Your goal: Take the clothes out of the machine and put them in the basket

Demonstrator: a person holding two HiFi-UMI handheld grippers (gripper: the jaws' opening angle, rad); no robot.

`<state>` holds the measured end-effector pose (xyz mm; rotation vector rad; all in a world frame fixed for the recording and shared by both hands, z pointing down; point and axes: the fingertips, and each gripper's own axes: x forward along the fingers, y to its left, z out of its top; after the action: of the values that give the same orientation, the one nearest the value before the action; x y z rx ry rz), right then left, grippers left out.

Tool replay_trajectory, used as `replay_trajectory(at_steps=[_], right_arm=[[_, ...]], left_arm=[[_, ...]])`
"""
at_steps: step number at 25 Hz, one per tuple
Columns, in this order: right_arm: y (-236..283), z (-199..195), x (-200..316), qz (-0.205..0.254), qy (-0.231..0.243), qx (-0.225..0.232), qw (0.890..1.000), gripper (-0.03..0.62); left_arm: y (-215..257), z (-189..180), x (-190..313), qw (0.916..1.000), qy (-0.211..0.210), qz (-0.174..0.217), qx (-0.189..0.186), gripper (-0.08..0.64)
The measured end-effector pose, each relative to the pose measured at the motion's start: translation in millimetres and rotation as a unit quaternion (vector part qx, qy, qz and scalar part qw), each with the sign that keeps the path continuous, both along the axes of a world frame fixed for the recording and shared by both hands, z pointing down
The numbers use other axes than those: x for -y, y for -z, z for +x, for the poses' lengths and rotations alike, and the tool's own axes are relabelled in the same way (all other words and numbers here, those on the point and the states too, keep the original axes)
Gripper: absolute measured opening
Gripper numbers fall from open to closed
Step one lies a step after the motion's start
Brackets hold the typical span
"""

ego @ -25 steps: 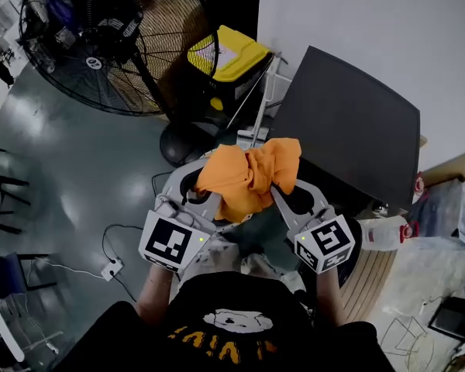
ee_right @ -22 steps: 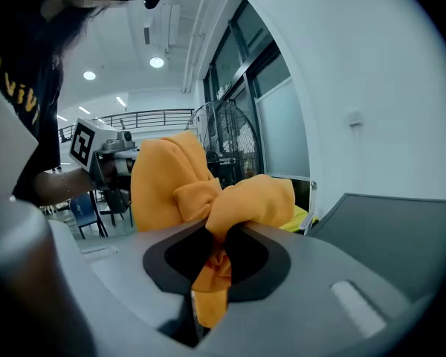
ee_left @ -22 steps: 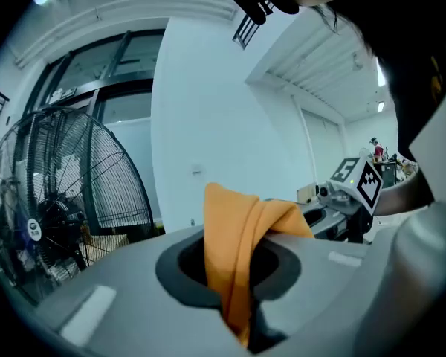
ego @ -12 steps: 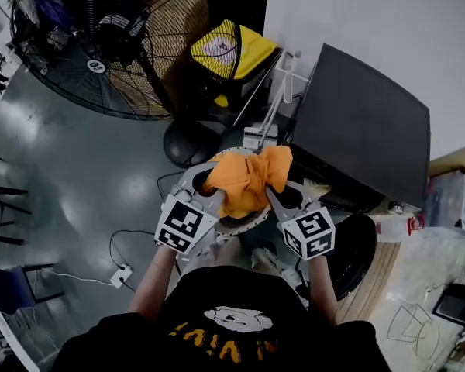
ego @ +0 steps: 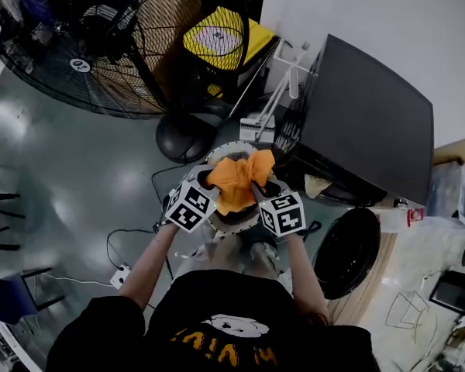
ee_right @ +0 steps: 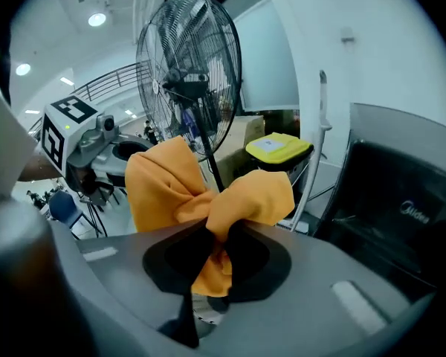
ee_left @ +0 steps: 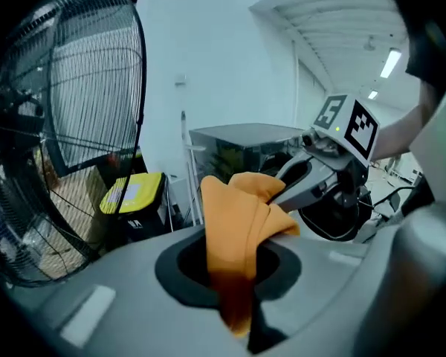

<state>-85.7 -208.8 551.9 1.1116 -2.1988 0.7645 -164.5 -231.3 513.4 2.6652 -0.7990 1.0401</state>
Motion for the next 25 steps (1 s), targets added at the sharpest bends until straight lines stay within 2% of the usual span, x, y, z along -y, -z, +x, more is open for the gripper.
replay_trajectory(at_steps=[9, 10, 12, 14, 15, 17, 20, 25], right_arm=[[-85, -14, 17, -0.061, -0.026, -0.013, 0.998, 0.081], [-93, -14, 19, -0.063, -0.027, -0.018, 0.998, 0.086], [-111, -17, 23, -0.074, -0.021, -0.021, 0.997, 0.118], [-127, -23, 22, -0.094, -0.012, -0.015, 0.995, 0.23], [-134, -25, 22, -0.102, -0.011, -0.012, 0.995, 0.257], [-143, -27, 22, -0.109, -0.013, -0.007, 0.994, 0.256], [-146, -31, 23, -0.109, -0.022, 0.005, 0.994, 0.258], [-135, -33, 18, -0.095, -0.03, 0.015, 0.995, 0.249]], left_arm=[[-97, -6, 13, 0.995, 0.005, -0.093, 0.035, 0.047], [-109, -5, 14, 0.9932, 0.003, -0.11, 0.038, 0.066], [-130, -4, 14, 0.9879, -0.005, -0.146, 0.053, 0.152], [-148, -5, 12, 0.9831, -0.014, -0.17, 0.067, 0.221], [-153, -4, 10, 0.9813, -0.015, -0.18, 0.066, 0.239], [-155, -3, 8, 0.9781, -0.005, -0.202, 0.05, 0.278], [-151, 1, 10, 0.9773, 0.008, -0.211, 0.024, 0.278], [-141, 3, 4, 0.9801, -0.002, -0.198, 0.009, 0.278]])
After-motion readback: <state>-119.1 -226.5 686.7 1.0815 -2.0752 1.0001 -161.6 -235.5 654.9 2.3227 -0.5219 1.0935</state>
